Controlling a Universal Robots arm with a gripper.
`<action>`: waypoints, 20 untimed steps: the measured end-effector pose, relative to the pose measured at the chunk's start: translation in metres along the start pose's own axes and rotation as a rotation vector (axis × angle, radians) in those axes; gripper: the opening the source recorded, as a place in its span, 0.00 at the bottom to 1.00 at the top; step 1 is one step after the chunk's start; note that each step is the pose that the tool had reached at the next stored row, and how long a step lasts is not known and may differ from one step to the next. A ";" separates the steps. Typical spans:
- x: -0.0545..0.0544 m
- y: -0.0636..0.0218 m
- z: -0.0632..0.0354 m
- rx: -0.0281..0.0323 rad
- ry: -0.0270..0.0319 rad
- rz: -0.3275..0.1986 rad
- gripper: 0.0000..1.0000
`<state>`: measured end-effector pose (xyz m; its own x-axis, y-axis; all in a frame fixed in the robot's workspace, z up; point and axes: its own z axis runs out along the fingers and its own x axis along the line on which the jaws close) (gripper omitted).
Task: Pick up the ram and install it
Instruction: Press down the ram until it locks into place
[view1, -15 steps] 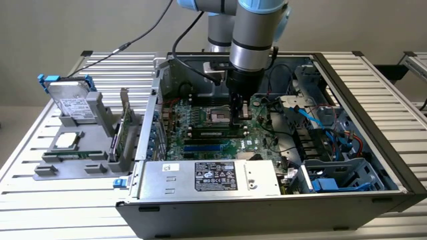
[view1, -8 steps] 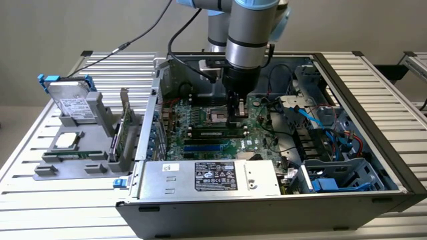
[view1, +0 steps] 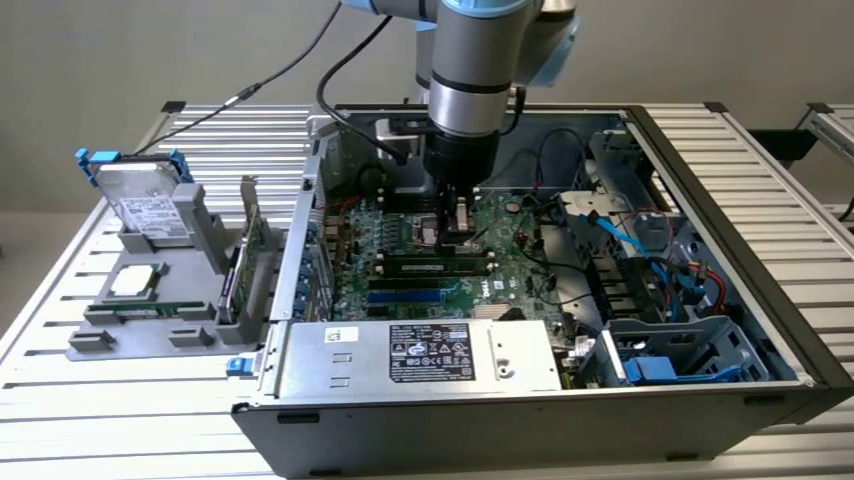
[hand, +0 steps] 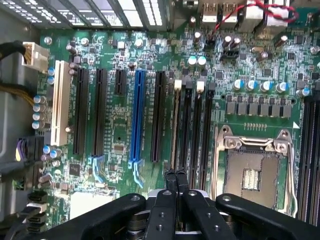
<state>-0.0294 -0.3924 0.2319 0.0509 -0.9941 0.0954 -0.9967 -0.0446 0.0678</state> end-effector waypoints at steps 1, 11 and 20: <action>0.000 0.0026 0.0002 0.0000 0.0006 0.000 0.10; -0.003 0.0238 0.0014 -0.0004 0.0051 0.002 0.10; -0.004 0.0238 0.0072 -0.0010 0.0097 0.002 0.10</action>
<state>-0.0538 -0.3900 0.2260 0.0493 -0.9932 0.1052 -0.9968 -0.0422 0.0686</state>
